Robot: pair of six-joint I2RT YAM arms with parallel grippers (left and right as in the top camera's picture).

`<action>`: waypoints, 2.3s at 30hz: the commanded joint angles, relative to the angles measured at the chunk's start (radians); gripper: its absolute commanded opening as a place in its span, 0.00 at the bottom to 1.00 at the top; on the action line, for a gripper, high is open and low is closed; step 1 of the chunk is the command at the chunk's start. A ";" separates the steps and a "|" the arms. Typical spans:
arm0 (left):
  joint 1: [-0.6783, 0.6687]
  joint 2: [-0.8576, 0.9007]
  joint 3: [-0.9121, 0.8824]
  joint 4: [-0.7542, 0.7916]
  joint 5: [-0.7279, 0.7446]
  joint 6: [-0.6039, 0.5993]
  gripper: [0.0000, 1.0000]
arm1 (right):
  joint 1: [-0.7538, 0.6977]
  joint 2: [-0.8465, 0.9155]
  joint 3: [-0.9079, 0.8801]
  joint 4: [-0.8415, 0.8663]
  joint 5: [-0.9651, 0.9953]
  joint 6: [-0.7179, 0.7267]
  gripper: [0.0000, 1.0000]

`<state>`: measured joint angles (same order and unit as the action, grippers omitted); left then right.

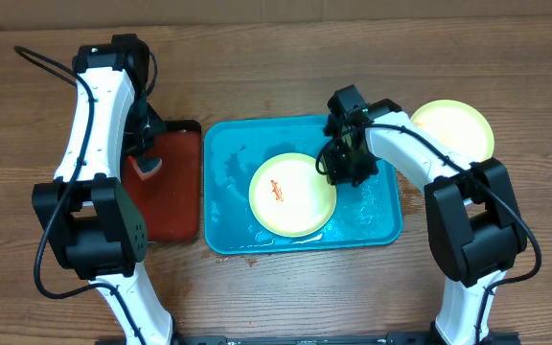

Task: Clean dirty plates on tray and stack at the side
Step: 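Carry the sponge with the left gripper onto the second yellow plate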

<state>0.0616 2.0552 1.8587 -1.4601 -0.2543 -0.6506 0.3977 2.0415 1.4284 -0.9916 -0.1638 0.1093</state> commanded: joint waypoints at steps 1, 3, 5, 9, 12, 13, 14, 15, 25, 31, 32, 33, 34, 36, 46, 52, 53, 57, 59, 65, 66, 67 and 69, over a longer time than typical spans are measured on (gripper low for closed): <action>0.003 -0.033 0.000 0.004 0.011 0.016 0.04 | -0.002 0.008 0.023 -0.028 0.020 0.011 0.41; 0.003 -0.033 0.000 0.005 0.011 0.016 0.04 | 0.003 0.008 0.013 -0.019 0.016 0.012 0.41; 0.003 -0.033 0.000 0.005 0.012 0.021 0.04 | 0.003 0.010 -0.005 0.018 0.013 0.024 0.37; 0.003 -0.033 0.000 0.002 0.012 0.023 0.04 | 0.003 0.024 -0.017 0.048 -0.011 0.049 0.29; 0.003 -0.033 0.000 0.007 0.022 0.023 0.04 | 0.003 0.024 -0.016 0.076 -0.109 0.055 0.10; 0.003 -0.033 0.000 0.008 0.026 0.023 0.04 | 0.003 0.024 -0.016 0.090 -0.135 0.071 0.09; 0.003 -0.033 0.000 0.008 0.032 0.024 0.04 | 0.003 0.024 -0.016 0.103 -0.147 0.089 0.07; 0.003 -0.033 0.000 0.009 0.043 0.027 0.04 | 0.005 0.024 -0.016 0.119 -0.154 0.111 0.07; -0.025 -0.033 -0.055 0.087 0.377 0.213 0.04 | 0.007 0.027 -0.016 0.289 -0.155 0.236 0.04; -0.116 -0.033 -0.161 0.192 0.511 0.274 0.04 | 0.008 0.049 -0.016 0.296 -0.153 0.236 0.04; -0.136 -0.033 -0.181 0.213 0.515 0.274 0.04 | 0.008 0.052 -0.016 0.296 -0.153 0.236 0.04; -0.159 -0.033 -0.201 0.236 0.518 0.273 0.04 | 0.009 0.052 -0.016 0.296 -0.154 0.236 0.04; -0.184 -0.033 -0.217 0.256 0.518 0.274 0.04 | 0.011 0.052 -0.016 0.296 -0.154 0.236 0.04; -0.228 -0.033 -0.242 0.294 0.518 0.273 0.04 | 0.018 0.052 -0.016 0.295 -0.156 0.236 0.04; -0.378 -0.033 -0.259 0.407 0.506 0.246 0.04 | 0.063 0.052 -0.016 0.235 -0.152 0.237 0.04; -0.402 -0.032 -0.277 0.431 0.506 0.243 0.04 | 0.062 0.052 -0.016 0.237 -0.152 0.243 0.04; -0.406 -0.031 -0.285 0.439 0.506 0.242 0.04 | 0.062 0.052 -0.016 0.238 -0.152 0.243 0.04; -0.419 -0.031 -0.326 0.497 0.506 0.230 0.04 | 0.062 0.052 -0.016 0.238 -0.152 0.243 0.04; -0.423 -0.031 -0.344 0.526 0.506 0.227 0.04 | 0.062 0.052 -0.016 0.240 -0.153 0.243 0.04; -0.425 -0.031 -0.354 0.565 0.505 0.228 0.04 | 0.062 0.052 -0.016 0.238 -0.161 0.244 0.04; -0.425 -0.031 -0.354 0.574 0.505 0.228 0.04 | 0.062 0.052 -0.016 0.236 -0.160 0.244 0.04; -0.425 -0.028 -0.354 0.587 0.499 0.223 0.04 | 0.062 0.052 -0.016 0.233 -0.160 0.244 0.04; -0.430 -0.021 -0.354 0.605 0.498 0.220 0.04 | 0.062 0.052 -0.013 0.223 -0.160 0.244 0.04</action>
<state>-0.3588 2.0548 1.5112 -0.8730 0.2398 -0.4156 0.4541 2.0827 1.4143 -0.7536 -0.3336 0.3470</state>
